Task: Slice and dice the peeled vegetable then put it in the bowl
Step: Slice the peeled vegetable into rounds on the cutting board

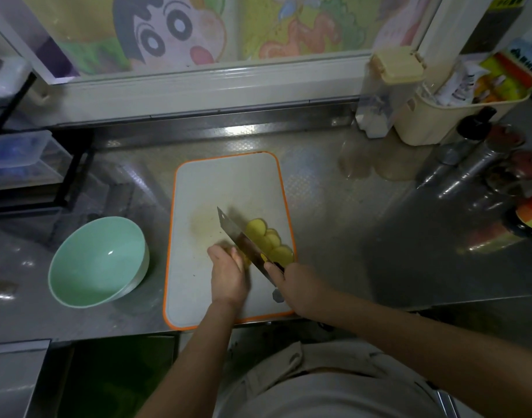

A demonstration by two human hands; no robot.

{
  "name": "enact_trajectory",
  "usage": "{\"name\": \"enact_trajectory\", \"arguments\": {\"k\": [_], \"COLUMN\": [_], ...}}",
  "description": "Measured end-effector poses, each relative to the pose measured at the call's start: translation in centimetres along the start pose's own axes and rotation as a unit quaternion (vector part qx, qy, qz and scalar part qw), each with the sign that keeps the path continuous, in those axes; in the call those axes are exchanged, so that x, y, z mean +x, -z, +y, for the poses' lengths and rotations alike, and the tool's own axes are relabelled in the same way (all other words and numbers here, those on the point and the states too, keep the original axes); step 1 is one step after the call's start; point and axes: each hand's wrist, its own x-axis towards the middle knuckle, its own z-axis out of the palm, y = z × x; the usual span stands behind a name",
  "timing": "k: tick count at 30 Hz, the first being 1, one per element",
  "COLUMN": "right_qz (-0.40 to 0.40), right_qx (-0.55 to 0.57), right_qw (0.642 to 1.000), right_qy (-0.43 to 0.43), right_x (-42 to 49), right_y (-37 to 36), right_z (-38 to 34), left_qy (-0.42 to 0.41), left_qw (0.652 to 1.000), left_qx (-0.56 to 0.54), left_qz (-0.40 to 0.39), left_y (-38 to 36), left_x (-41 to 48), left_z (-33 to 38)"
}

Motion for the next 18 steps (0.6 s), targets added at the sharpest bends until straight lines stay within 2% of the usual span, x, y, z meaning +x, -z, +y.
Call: {"name": "enact_trajectory", "arguments": {"k": [2, 4, 11, 15, 18], "right_qz": [-0.019, -0.001, -0.02, 0.0, -0.012], "right_qx": [-0.011, -0.01, -0.005, -0.014, -0.009], "right_qw": [0.999, 0.999, 0.998, 1.0, 0.998], "right_qy": [0.032, 0.053, 0.061, 0.028, 0.053], "right_x": [0.3, 1.0, 2.9, 4.1, 4.0], "right_y": [-0.3, -0.6, -1.1, -1.3, -1.0], "right_z": [-0.4, -0.8, -2.0, -2.6, -2.6], "left_qy": [-0.007, -0.015, -0.044, -0.044, -0.041], "left_qw": [1.0, 1.0, 0.999, 0.999, 0.999], "left_qx": [0.002, 0.006, 0.014, 0.028, 0.031], "left_qz": [-0.003, -0.005, 0.006, 0.01, 0.01], "left_y": [0.1, 0.1, -0.1, -0.2, -0.1], "left_x": [-0.1, -0.2, -0.5, -0.3, -0.1], "left_z": [-0.1, -0.1, -0.7, -0.8, -0.7]}}
